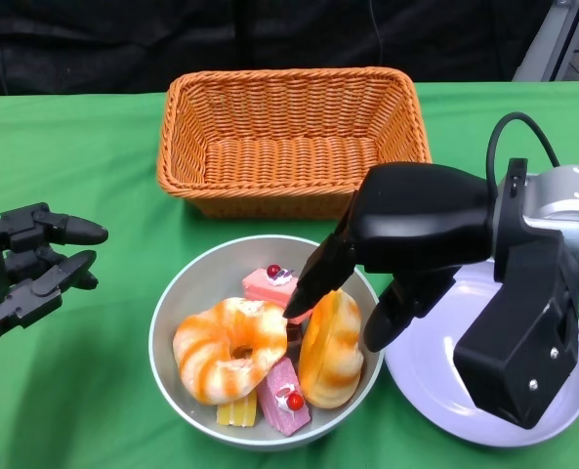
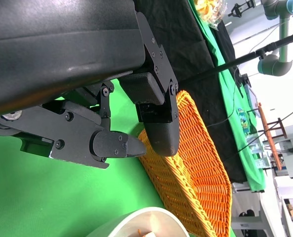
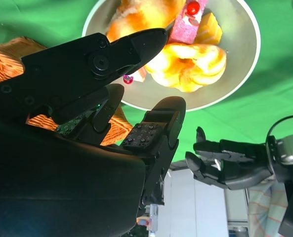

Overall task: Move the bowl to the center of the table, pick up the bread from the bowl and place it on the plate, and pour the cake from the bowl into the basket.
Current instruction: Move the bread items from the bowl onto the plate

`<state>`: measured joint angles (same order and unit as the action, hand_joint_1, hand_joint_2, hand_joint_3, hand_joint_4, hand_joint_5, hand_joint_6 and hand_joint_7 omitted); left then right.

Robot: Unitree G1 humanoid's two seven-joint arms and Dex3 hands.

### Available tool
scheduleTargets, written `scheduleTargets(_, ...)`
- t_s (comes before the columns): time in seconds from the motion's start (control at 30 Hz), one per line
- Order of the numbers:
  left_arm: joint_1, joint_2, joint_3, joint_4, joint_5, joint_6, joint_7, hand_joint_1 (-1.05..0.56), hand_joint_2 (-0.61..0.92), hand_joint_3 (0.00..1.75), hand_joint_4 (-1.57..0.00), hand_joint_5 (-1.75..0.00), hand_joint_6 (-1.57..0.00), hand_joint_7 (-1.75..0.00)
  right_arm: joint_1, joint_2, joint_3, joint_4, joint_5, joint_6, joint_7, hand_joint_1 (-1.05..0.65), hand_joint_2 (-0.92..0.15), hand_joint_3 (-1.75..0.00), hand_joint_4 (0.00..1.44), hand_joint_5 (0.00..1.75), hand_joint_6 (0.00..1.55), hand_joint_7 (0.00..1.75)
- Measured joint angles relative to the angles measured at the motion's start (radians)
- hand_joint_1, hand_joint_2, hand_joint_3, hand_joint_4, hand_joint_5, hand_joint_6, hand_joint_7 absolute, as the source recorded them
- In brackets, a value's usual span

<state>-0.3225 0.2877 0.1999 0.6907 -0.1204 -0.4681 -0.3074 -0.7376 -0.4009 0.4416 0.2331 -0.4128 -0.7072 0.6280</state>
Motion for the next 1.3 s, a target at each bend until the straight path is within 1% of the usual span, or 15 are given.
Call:
scheduleTargets(0.13,0.000,0.000,0.000,0.000,-0.001,0.000,0.000,-0.12,0.92,0.28,-0.73,-1.27,-0.87,-0.77,0.000,-0.001,0.001,0.013,-0.025,-0.014,-0.008,-0.65,-0.82,0.00,0.91,0.00,0.78,0.01)
scheduleTargets(0.37,0.000,0.000,0.001,0.000,-0.003,0.000,-0.001,-0.12,0.92,0.28,-0.73,-1.28,-0.87,-0.77,-0.001,0.003,0.002,0.079,-0.049,-0.057,-0.051,-0.63,-0.81,0.00,0.91,0.01,0.80,0.01)
scheduleTargets(0.53,0.001,0.000,0.001,0.000,-0.004,0.000,-0.001,-0.12,0.92,0.28,-0.73,-1.28,-0.88,-0.77,-0.002,0.028,0.010,0.133,-0.077,-0.088,-0.105,-0.63,-0.83,-0.01,0.91,0.00,0.79,0.00)
scheduleTargets(0.73,0.001,0.001,0.002,0.000,-0.004,0.000,-0.001,-0.14,0.92,0.27,-0.74,-1.28,-0.88,-0.77,-0.007,0.047,0.026,0.174,-0.113,-0.100,-0.140,-0.63,-0.85,-0.01,0.93,0.01,0.79,0.00)
scheduleTargets(0.9,0.001,0.001,0.004,-0.001,-0.010,0.002,-0.001,-0.12,0.92,0.29,-0.74,-1.29,-0.88,-0.77,-0.015,0.059,0.039,0.203,-0.159,-0.108,-0.186,-0.62,-0.86,-0.01,0.89,0.00,0.78,0.00)
scheduleTargets(1.13,0.001,0.001,0.016,-0.002,-0.024,0.007,-0.002,-0.11,0.92,0.30,-0.73,-1.29,-0.88,-0.78,-0.041,0.063,0.066,0.235,-0.234,-0.144,-0.247,-0.64,-0.85,0.00,0.92,0.02,0.78,0.00)
scheduleTargets(1.3,0.002,0.001,0.019,-0.002,-0.031,0.017,-0.002,-0.13,0.92,0.27,-0.73,-1.29,-0.88,-0.78,-0.052,0.063,0.087,0.245,-0.303,-0.160,-0.295,-0.66,-0.84,0.00,0.91,0.01,0.80,0.01)
